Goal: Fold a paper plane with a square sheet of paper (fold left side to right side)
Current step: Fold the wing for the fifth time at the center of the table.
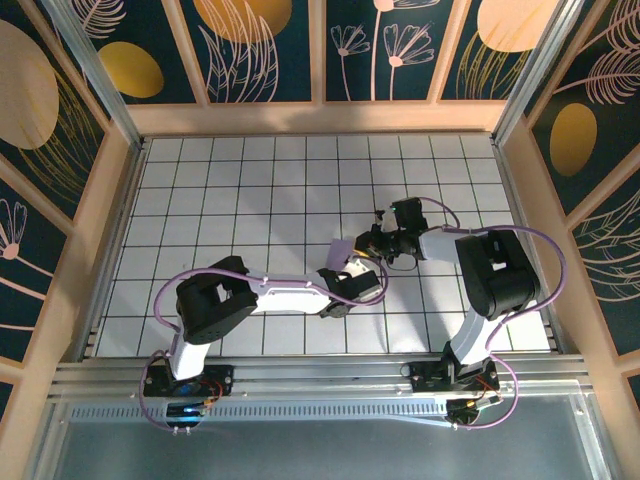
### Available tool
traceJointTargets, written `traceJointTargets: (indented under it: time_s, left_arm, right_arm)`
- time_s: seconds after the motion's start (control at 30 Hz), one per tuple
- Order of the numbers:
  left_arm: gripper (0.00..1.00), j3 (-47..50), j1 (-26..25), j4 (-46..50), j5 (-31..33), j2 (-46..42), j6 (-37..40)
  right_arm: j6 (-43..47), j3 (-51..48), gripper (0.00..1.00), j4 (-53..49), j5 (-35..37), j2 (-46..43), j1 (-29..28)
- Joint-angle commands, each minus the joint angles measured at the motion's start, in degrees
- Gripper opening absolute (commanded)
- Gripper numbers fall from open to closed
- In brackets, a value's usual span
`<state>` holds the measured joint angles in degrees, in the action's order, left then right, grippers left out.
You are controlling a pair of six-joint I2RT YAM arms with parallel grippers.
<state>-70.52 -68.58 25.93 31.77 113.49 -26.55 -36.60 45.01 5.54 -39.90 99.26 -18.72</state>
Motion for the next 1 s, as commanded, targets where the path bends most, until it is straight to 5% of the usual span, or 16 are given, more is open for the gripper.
traceJointTargets:
  time_s: [0.0,0.3,0.6,0.97]
  left_arm:
    - [0.03,-1.28,1.0,0.35,-2.03,-2.67,1.28]
    - [0.0,-3.28,6.14,0.31,-19.9,-3.87,4.65]
    - [0.0,-5.31,12.87,-2.64,-40.19,-1.6,2.89]
    - [0.0,1.34,21.68,-17.16,-60.13,-0.44,-9.18]
  right_arm:
    - [1.16,1.25,0.19,-2.91,3.51,-2.41,2.08]
    - [8.28,-3.55,0.42,-10.78,10.44,-13.86,11.27]
    - [10.47,-12.25,0.44,-6.97,6.43,-21.43,14.15]
    - [5.96,-19.98,0.43,4.85,0.88,-21.49,11.64]
